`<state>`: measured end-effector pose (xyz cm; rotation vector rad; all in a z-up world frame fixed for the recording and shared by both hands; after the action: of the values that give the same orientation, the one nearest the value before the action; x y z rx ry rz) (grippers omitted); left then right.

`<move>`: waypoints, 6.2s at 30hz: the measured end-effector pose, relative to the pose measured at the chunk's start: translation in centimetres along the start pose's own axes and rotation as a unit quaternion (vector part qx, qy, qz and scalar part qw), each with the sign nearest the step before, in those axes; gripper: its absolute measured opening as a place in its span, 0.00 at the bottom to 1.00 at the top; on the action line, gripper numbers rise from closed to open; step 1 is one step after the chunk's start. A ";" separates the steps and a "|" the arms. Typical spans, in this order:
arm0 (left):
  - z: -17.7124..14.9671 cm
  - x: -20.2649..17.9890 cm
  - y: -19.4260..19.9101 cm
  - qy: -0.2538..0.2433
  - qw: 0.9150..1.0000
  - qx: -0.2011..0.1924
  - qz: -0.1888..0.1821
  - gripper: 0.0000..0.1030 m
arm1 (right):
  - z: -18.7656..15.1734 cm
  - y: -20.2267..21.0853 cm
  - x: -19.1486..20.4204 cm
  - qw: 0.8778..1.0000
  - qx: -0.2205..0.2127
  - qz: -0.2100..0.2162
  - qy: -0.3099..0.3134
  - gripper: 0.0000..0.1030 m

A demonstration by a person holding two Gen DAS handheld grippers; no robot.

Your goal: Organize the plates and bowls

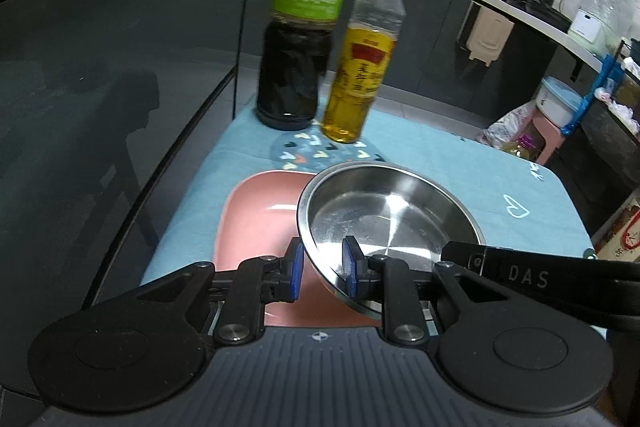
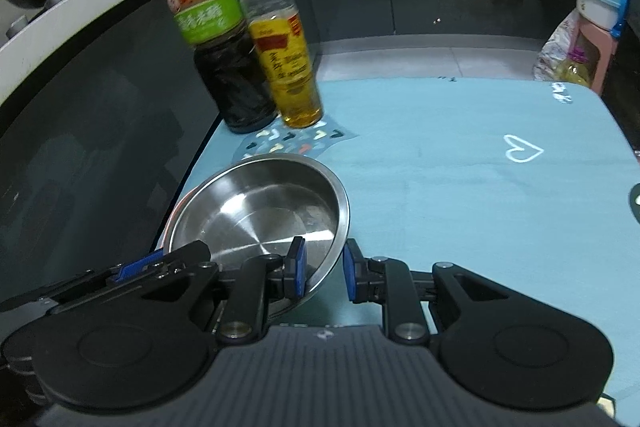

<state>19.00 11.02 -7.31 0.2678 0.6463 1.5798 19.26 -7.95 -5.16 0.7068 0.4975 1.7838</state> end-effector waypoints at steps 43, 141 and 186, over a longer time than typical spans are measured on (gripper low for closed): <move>-0.7 4.0 -2.9 0.024 0.997 0.067 0.013 0.25 | -0.5 -4.7 3.0 0.999 0.050 0.003 0.000 0.21; -3.6 0.0 5.4 0.016 0.999 0.009 -0.035 0.31 | -3.9 5.2 -0.9 0.998 0.027 -0.003 -0.061 0.33; -9.6 -4.4 10.5 -0.056 0.994 0.059 -0.072 0.31 | -10.4 12.6 -5.0 0.993 0.038 -0.039 -0.105 0.34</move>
<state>5.65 4.45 -8.39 0.3879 0.6585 1.3813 4.45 -16.51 -5.81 0.9061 0.4469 1.6037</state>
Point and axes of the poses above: each gripper's, at about its wrist camera, not at the fingertips, and y roughly against the way its jaws point, x to its left, z to its top, the point moved 1 cm from there along -y, roughly the way its jaws point, and after that the axes turned 9 degrees about -x, right-handed, at the moved point
